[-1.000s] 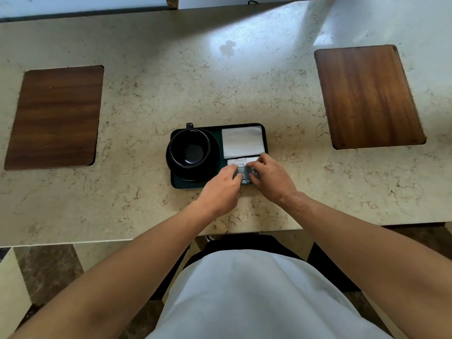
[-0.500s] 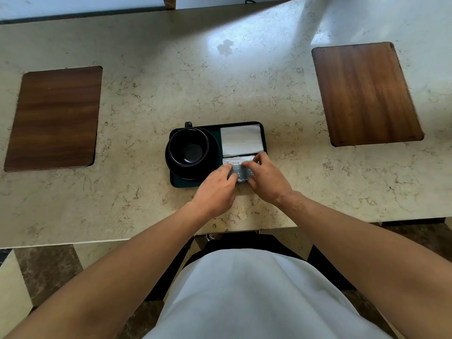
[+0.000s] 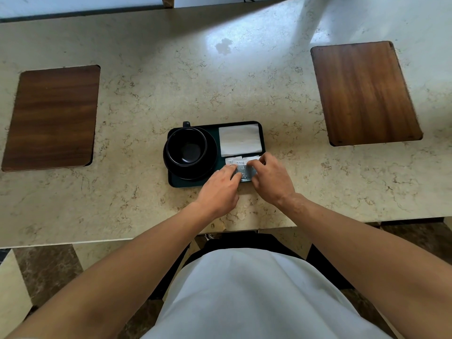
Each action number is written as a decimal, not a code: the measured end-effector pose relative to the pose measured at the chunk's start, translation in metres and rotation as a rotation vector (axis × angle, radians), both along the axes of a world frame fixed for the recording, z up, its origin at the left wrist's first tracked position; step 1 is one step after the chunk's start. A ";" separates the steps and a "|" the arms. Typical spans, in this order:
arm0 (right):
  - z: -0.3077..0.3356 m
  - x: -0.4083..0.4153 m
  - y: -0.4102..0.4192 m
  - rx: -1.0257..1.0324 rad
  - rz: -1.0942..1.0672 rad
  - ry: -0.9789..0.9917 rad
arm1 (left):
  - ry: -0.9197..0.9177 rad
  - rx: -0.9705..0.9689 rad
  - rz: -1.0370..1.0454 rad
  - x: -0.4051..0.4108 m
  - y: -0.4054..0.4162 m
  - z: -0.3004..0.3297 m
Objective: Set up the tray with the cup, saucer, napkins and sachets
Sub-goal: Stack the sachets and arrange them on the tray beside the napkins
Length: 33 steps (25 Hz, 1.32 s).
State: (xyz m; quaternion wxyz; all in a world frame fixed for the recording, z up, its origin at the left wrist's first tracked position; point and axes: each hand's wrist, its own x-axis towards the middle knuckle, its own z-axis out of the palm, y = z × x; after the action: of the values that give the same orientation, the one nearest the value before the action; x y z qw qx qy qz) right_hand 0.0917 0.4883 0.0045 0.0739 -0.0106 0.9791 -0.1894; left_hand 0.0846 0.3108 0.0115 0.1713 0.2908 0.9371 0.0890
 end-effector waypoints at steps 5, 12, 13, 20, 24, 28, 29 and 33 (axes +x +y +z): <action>0.001 -0.001 0.003 -0.008 0.006 0.017 | 0.017 0.004 0.008 -0.001 -0.003 0.002; -0.001 -0.002 0.005 0.066 0.009 -0.027 | 0.008 -0.023 -0.009 0.001 0.000 0.001; -0.001 -0.003 0.005 0.078 0.009 -0.026 | 0.007 -0.026 -0.012 0.001 0.000 0.000; 0.000 -0.005 0.005 0.091 -0.003 -0.037 | -0.006 -0.030 -0.003 0.000 0.006 0.000; -0.001 -0.007 0.005 0.099 -0.002 -0.047 | -0.013 -0.062 -0.035 0.000 0.008 0.001; -0.003 -0.008 0.006 0.108 -0.015 -0.054 | -0.017 -0.059 -0.040 0.001 0.009 0.002; -0.003 -0.007 0.005 0.106 -0.020 -0.050 | -0.019 -0.049 -0.039 0.002 0.009 0.002; -0.005 -0.007 0.005 0.102 -0.038 -0.037 | -0.015 0.003 0.020 0.005 0.003 0.002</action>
State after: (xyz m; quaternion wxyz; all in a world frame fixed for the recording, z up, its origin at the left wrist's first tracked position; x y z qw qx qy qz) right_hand 0.0845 0.4933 0.0000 0.0887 0.0152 0.9860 -0.1407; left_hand 0.0893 0.3138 0.0132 0.1768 0.2809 0.9386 0.0941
